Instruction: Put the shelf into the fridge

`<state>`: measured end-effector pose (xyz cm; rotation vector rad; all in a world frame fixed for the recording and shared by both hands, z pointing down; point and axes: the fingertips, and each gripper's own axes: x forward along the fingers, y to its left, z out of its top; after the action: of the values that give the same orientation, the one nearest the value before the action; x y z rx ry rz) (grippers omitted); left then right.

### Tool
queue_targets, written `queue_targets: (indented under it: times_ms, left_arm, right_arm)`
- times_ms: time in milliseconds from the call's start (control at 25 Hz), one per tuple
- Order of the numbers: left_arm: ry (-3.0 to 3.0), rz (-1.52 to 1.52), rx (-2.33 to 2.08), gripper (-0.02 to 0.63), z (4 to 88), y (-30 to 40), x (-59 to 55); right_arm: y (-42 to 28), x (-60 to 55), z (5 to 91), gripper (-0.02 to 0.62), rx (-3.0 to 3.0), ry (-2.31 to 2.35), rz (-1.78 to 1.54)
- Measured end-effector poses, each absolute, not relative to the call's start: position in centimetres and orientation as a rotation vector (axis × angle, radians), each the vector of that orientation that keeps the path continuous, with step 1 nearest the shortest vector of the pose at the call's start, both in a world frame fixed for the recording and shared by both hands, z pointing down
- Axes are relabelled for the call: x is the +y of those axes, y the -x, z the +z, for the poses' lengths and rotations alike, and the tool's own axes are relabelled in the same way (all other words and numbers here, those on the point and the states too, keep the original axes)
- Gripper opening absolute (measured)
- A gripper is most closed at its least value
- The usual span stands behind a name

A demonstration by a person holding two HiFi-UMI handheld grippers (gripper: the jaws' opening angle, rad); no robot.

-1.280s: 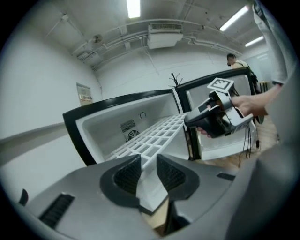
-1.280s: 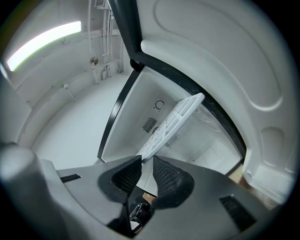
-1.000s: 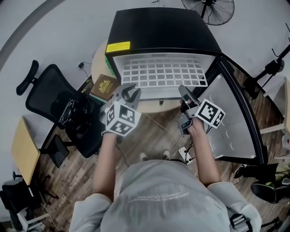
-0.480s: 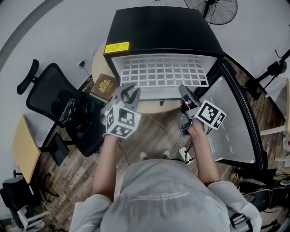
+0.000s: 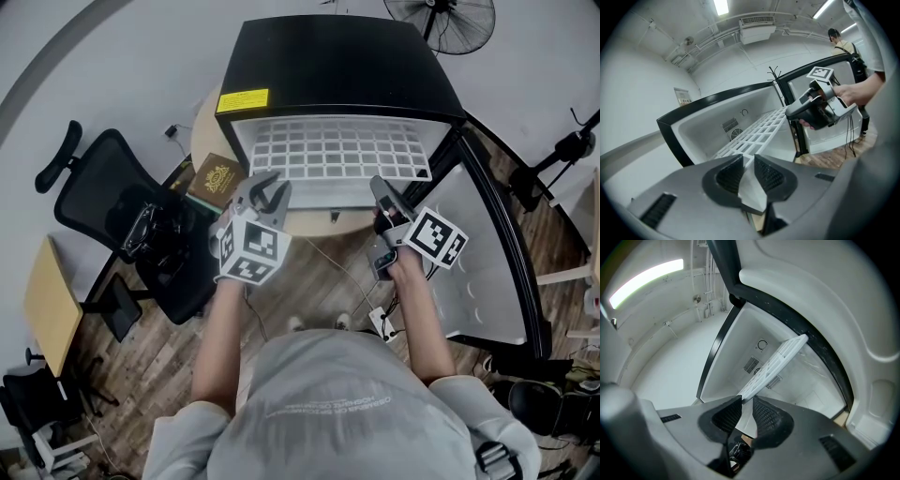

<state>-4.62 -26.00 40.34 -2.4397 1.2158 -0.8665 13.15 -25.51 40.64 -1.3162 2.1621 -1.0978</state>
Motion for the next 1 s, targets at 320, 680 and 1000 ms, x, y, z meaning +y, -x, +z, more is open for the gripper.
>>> queue_targets:
  times_ms: [320, 680, 1000]
  left_arm:
    - [2.438, -0.867, 1.221, 0.077, 40.4, 4.6, -26.1]
    - [2.446, -0.862, 1.231, 0.077, 40.5, 4.6, -26.9]
    - [2.454, -0.85, 1.248, 0.077, 40.5, 4.6, -28.1]
  right_arm:
    - [-13.2, -25.6, 40.7, 0.083, 2.159, 1.316, -1.097]
    - [-13.2, -26.4, 40.7, 0.083, 2.151, 1.328, -1.095]
    - [-13.2, -27.6, 40.8, 0.083, 2.149, 1.342, -1.097]
